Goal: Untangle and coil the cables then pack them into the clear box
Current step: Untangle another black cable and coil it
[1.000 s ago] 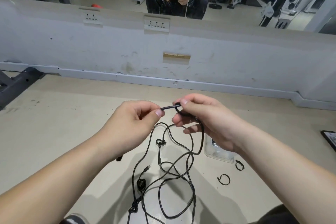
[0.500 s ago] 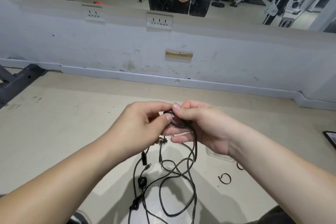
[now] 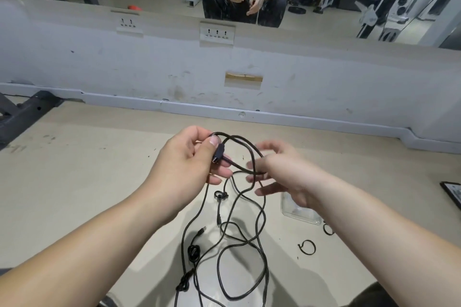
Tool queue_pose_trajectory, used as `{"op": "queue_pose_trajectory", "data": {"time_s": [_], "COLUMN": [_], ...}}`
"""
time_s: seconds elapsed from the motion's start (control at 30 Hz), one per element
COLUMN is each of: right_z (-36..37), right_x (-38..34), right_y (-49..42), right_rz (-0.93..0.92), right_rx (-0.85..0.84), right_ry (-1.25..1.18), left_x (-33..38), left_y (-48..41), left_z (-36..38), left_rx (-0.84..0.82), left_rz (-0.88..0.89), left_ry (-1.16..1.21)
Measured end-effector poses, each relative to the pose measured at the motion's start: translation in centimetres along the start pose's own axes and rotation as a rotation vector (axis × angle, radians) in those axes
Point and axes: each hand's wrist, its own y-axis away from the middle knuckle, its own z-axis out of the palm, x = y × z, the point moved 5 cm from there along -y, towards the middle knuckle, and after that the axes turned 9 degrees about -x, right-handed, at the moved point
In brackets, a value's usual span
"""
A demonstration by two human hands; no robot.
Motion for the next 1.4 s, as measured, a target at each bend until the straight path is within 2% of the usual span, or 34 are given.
{"op": "queue_pose_trajectory", "data": {"time_s": [0.1, 0.2, 0.3, 0.37, 0.43, 0.53, 0.63, 0.7, 0.83, 1.0, 1.13, 1.3, 1.37, 1.4], "right_z": [0.3, 0.9, 1.0, 1.0, 0.3, -1.1, -0.5, 0.3, 1.6, 2.2, 2.0, 1.4, 1.5, 1.9], "right_x": [-1.5, -1.8, -1.8, -1.8, -1.6, -0.5, 0.1, 0.2, 0.2, 0.4, 0.6, 0.8, 0.3, 0.3], "right_y": [0.5, 1.0, 0.9, 0.6, 0.0, -0.6, -0.6, -0.7, -0.7, -0.5, -0.5, -0.8, -0.7, -0.7], "right_rz": [-0.205, -0.270, -0.214, -0.146, -0.081, 0.049, 0.113, 0.107, 0.058, -0.011, -0.015, -0.062, -0.101, -0.083], "right_rx": [-0.080, -0.162, -0.199, -0.242, -0.201, -0.054, -0.060, -0.109, -0.188, -0.004, 0.150, 0.240, 0.192, 0.107], "right_ry": [0.170, 0.187, 0.150, -0.040, -0.231, -0.279, -0.359, -0.373, -0.290, -0.180, -0.014, 0.132, 0.218, 0.187], "left_x": [0.1, 0.0, 0.1, 0.5, 1.0, 1.5, 1.1, 0.8, 0.8, 0.5, 0.7, 1.5, 1.6, 1.6], "left_y": [0.2, 0.3, 0.4, 0.3, 0.0, -0.2, 0.1, 0.2, 0.1, 0.0, 0.4, 0.4, 0.4, 0.3], "left_z": [0.0, -0.2, -0.5, -0.8, -1.6, -2.6, -2.0, -1.2, -0.7, -1.1, -0.5, -1.0, -1.2, -1.3], "left_rx": [-0.063, -0.089, -0.042, 0.004, 0.050, 0.067, 0.061, 0.025, -0.033, -0.005, -0.086, -0.151, -0.157, -0.146], "left_rz": [-0.049, -0.118, -0.126, -0.110, -0.099, -0.111, -0.166, -0.183, -0.206, -0.259, -0.317, -0.371, -0.385, -0.382], "left_ry": [0.038, 0.089, 0.113, 0.146, 0.243, 0.297, 0.239, 0.297, 0.443, 0.336, 0.370, 0.398, 0.433, 0.462]}}
